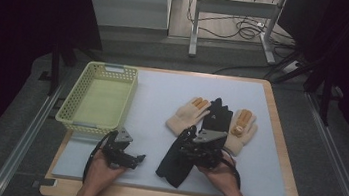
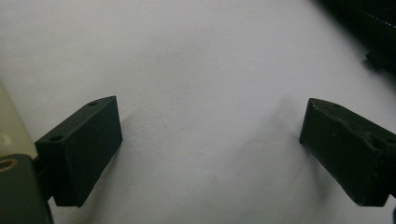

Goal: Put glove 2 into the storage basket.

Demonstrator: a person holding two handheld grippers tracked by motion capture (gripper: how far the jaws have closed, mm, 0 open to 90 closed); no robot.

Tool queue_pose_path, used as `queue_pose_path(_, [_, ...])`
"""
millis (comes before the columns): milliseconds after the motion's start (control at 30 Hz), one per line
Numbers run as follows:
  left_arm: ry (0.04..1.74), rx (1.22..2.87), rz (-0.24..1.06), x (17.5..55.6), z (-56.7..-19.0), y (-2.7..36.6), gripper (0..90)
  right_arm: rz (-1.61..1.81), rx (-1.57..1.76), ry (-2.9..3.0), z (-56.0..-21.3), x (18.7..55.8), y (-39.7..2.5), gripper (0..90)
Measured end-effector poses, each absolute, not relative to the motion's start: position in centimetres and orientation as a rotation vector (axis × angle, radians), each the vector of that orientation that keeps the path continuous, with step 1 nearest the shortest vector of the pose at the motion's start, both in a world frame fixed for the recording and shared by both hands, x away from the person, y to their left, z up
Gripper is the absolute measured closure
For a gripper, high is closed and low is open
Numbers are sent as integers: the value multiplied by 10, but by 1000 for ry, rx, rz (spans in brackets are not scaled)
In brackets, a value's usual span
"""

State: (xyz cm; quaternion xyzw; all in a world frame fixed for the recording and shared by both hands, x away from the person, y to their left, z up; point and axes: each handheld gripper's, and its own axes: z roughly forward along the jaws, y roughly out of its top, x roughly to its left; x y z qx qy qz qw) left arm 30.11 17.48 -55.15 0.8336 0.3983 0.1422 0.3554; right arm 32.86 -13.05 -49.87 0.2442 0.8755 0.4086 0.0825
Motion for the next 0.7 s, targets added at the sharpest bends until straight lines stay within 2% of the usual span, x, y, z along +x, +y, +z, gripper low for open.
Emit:
queue_pose_path(33, [1029,2153,368,301,-552,175,60,1214,684,2645,-504,328,-113,741])
queue_pose_path(233, [1029,2153,368,301,-552,175,60,1189,605,2709,-515,334,-74,764])
queue_pose_path(267, [1029,2153,368,301,-552,175,60,1124,579,2725,-521,334,-65,800])
queue_pose_path(367, [1029,2153,369,301,-552,175,60,1074,568,2748,-527,333,-63,833])
queue_pose_path(500, [1028,2154,368,301,-552,175,60,1079,589,2752,-529,324,-83,871])
queue_pose_path(700, [1027,2157,367,301,-551,175,60,1103,596,2772,-529,313,-99,874])
